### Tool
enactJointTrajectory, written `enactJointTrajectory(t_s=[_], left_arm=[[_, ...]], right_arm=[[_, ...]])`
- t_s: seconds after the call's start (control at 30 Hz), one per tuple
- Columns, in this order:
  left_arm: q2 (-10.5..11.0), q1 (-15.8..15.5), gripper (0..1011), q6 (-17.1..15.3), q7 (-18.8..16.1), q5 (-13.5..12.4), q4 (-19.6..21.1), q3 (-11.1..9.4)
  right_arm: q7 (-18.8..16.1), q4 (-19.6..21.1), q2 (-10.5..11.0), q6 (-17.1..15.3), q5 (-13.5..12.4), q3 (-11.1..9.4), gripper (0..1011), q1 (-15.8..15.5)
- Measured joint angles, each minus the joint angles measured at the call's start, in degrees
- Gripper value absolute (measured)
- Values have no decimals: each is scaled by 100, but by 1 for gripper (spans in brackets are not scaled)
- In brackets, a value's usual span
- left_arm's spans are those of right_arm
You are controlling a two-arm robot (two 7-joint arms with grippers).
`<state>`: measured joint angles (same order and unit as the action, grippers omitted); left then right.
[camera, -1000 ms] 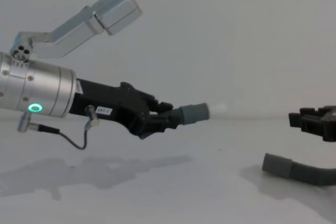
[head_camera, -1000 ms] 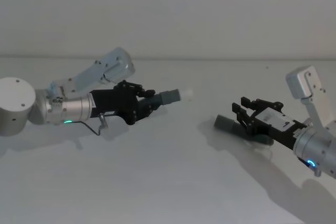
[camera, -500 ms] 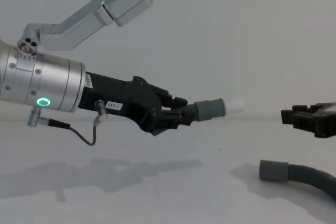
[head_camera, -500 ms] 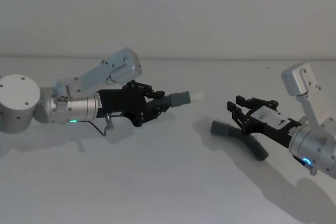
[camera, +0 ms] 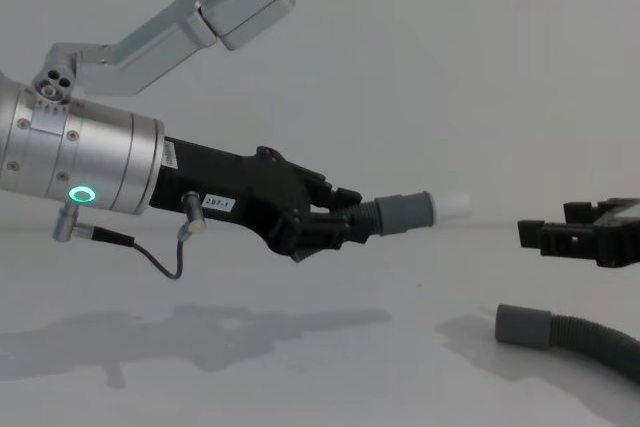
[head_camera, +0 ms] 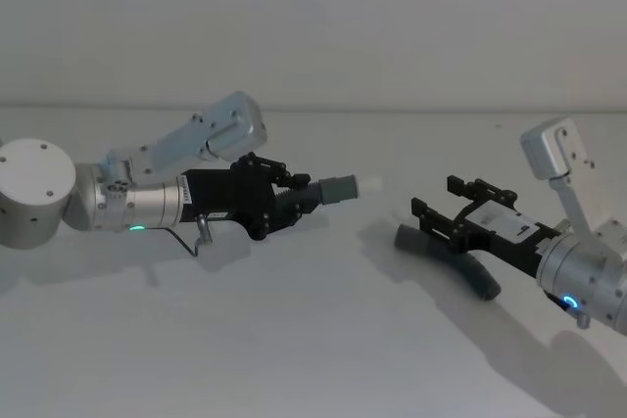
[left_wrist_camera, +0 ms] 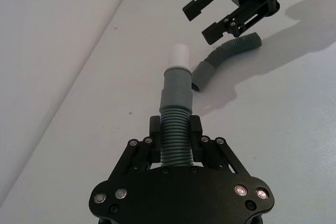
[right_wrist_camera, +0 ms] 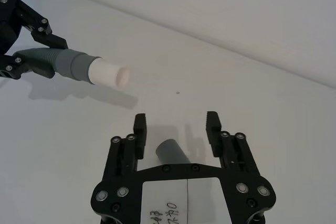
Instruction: Use both hands to pick up one end of the pipe from the table, align the ends, and insert them.
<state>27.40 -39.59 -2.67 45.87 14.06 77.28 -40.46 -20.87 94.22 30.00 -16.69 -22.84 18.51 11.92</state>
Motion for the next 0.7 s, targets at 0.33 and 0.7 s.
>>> enactJointTrajectory(t_s=[0.33,0.7], left_arm=[[9,-5,307,-3,13,3,11,-14],[15,-9,307,-9,20,9,19,-22]], right_arm=[[-34,-3,84,-6,9,-10,900,-29],[-187,-7,408,-164,-57,-110,1000,-221]])
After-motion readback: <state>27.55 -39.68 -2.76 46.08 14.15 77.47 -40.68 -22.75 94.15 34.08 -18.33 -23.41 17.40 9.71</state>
